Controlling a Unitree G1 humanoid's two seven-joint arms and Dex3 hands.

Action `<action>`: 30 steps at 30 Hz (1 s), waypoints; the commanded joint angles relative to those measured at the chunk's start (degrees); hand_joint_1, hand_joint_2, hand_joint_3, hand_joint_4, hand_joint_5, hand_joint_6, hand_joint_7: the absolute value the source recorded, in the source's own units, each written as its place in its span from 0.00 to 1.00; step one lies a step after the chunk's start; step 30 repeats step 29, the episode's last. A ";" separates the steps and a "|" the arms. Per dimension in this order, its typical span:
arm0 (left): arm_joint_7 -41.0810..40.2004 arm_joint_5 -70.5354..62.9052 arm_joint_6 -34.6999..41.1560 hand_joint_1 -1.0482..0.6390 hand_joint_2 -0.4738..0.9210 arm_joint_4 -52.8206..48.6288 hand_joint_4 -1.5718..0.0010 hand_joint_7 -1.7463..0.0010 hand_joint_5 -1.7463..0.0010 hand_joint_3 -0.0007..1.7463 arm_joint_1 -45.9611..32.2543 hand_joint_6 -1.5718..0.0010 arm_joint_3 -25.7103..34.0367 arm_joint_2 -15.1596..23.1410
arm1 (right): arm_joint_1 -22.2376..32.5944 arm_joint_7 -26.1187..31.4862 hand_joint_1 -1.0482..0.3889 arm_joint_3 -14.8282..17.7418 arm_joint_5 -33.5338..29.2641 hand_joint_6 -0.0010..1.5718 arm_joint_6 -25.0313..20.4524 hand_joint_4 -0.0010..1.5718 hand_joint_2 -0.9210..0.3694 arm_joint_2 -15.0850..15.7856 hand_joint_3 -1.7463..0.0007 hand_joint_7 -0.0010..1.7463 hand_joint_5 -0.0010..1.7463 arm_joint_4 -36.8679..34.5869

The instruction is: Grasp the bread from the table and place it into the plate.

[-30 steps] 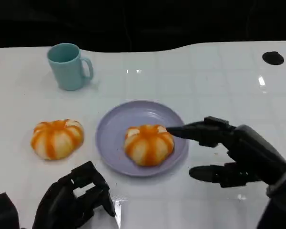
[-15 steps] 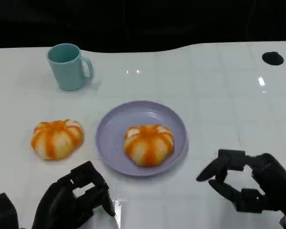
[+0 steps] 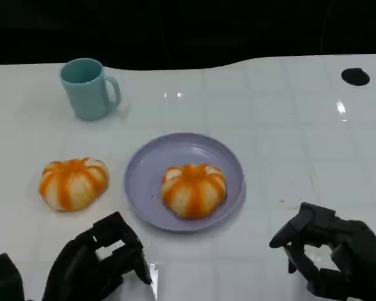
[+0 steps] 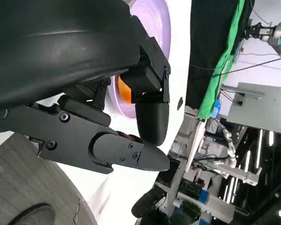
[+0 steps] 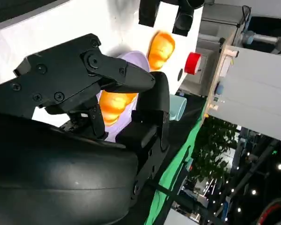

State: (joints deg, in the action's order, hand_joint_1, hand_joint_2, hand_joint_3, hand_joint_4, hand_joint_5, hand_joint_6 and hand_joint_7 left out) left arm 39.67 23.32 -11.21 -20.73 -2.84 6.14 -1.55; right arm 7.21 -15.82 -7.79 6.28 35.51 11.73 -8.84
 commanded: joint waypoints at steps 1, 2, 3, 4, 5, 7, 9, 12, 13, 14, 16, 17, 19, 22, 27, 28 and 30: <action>0.52 0.53 0.30 0.25 1.00 0.36 0.55 0.19 0.00 0.05 0.30 0.57 0.19 0.99 | -0.08 -1.12 0.49 1.74 -0.08 0.41 2.43 0.47 0.17 -0.02 0.50 0.84 1.00 -2.17; 0.57 0.56 0.31 0.25 1.00 0.33 0.55 0.19 0.00 0.04 0.32 0.57 0.21 0.98 | -0.09 -1.32 0.48 1.90 -0.07 0.41 2.52 0.47 0.17 -0.11 0.50 0.84 1.00 -2.37; 0.62 0.65 0.41 0.25 1.00 0.39 0.55 0.19 0.00 0.04 0.23 0.57 0.25 1.01 | -0.05 -1.65 0.48 2.06 0.09 0.41 2.64 0.47 0.17 -0.11 0.49 0.85 1.00 -2.72; 0.67 0.68 0.39 0.26 1.00 0.40 0.56 0.20 0.00 0.04 0.16 0.57 0.28 1.04 | -0.06 -1.97 0.48 2.19 0.26 0.41 2.80 0.48 0.18 -0.13 0.49 0.85 1.00 -3.05; 0.82 0.82 0.42 0.26 1.00 0.39 0.56 0.20 0.00 0.04 0.12 0.58 0.33 1.05 | -0.03 -2.25 0.47 2.30 0.38 0.41 2.97 0.48 0.18 -0.19 0.49 0.85 1.00 -3.32; 0.93 0.93 0.42 0.26 1.00 0.45 0.56 0.21 0.00 0.04 0.02 0.57 0.42 1.09 | -0.06 -2.71 0.47 2.44 0.51 0.41 3.30 0.48 0.18 -0.36 0.50 0.85 1.00 -3.76; 0.83 0.43 -0.25 0.26 1.00 0.41 0.56 0.21 0.00 0.04 -0.05 0.57 0.41 1.25 | -0.10 -2.85 0.47 2.56 0.26 0.41 3.58 0.49 0.18 -0.59 0.50 0.85 1.00 -4.12; 0.74 0.46 0.24 0.25 1.00 0.79 0.56 0.21 0.00 0.05 -0.17 0.57 0.45 1.49 | -0.07 -3.13 0.47 2.69 0.12 0.41 3.76 0.49 0.19 -0.98 0.50 0.85 1.00 -4.39; 0.71 0.51 0.41 0.25 1.00 0.88 0.56 0.21 0.00 0.05 -0.17 0.57 0.46 1.59 | -0.07 -3.18 0.48 2.73 0.04 0.42 3.76 0.48 0.20 -1.11 0.49 0.85 1.00 -4.44; 0.70 0.57 0.55 0.25 1.00 0.89 0.56 0.21 0.00 0.05 -0.14 0.57 0.48 1.65 | -0.09 -3.28 0.48 2.76 0.05 0.42 3.69 0.48 0.21 -1.23 0.47 0.85 1.00 -4.48; 0.61 0.59 0.63 0.25 1.00 0.88 0.56 0.21 0.00 0.04 -0.07 0.57 0.49 1.74 | -0.18 -3.74 0.47 2.82 0.49 0.42 3.46 0.49 0.22 -1.50 0.47 0.84 1.00 -4.65; 0.59 0.57 0.63 0.25 1.00 0.82 0.56 0.21 0.00 0.04 0.00 0.57 0.49 1.78 | -0.21 -3.78 0.47 2.88 0.31 0.42 3.40 0.49 0.22 -1.53 0.47 0.84 1.00 -4.64; 0.52 0.39 0.38 0.25 1.00 0.57 0.56 0.21 0.00 0.04 0.16 0.57 0.48 1.85 | -0.43 -3.91 0.47 3.00 -0.15 0.42 3.73 0.49 0.22 -1.52 0.46 0.84 1.00 -4.91; 0.47 0.20 0.28 0.25 1.00 0.04 0.56 0.21 0.00 0.04 0.52 0.56 0.54 2.01 | -0.79 -4.07 0.48 3.14 -0.15 0.42 3.80 0.49 0.23 -1.75 0.46 0.84 1.00 -5.27; 1.16 0.32 -0.64 0.25 1.00 -1.20 0.56 0.21 0.00 0.05 1.03 0.57 0.94 2.22 | -1.29 -4.27 0.47 3.27 -0.08 0.43 4.07 0.48 0.24 -2.33 0.46 0.82 1.00 -6.12; 1.21 0.28 -0.83 0.25 1.00 -1.38 0.56 0.21 0.00 0.05 1.13 0.57 1.03 2.28 | -1.37 -4.33 0.47 3.24 -0.11 0.43 4.04 0.48 0.24 -2.37 0.46 0.82 1.00 -6.16; 1.21 0.31 -0.83 0.25 1.00 -1.44 0.56 0.20 0.00 0.05 1.19 0.57 1.11 2.34 | -1.50 -4.46 0.47 3.18 -0.06 0.43 4.14 0.48 0.24 -2.45 0.45 0.82 1.00 -6.30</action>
